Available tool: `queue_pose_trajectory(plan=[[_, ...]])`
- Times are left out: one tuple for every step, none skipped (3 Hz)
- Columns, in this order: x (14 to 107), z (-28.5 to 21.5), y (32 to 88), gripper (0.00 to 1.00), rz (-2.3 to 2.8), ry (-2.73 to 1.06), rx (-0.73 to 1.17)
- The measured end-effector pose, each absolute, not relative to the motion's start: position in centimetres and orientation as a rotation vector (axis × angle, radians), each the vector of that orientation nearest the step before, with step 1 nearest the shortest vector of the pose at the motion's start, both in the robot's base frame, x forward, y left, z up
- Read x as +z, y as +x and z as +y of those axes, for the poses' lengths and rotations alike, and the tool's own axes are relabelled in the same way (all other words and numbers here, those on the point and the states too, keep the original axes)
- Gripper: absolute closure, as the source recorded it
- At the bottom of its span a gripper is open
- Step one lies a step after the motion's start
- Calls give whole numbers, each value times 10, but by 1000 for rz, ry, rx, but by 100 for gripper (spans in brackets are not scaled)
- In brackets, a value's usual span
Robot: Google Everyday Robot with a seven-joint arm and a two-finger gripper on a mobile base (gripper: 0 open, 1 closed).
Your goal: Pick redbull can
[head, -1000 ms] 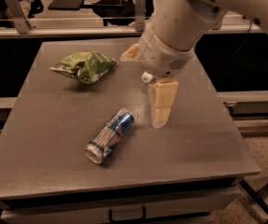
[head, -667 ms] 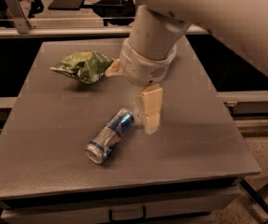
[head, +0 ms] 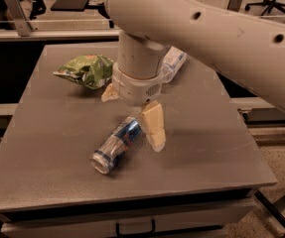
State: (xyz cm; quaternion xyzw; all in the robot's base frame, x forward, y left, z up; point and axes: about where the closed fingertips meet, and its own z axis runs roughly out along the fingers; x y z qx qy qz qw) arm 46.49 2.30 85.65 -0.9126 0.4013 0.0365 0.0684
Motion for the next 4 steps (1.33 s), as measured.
queue_pose_trajectory(plan=[[849, 29, 454, 26, 1148, -2806, 113], [848, 32, 448, 49, 1126, -2822, 121], [852, 34, 446, 72, 1135, -2819, 141], [875, 31, 448, 96, 1152, -2777, 209]])
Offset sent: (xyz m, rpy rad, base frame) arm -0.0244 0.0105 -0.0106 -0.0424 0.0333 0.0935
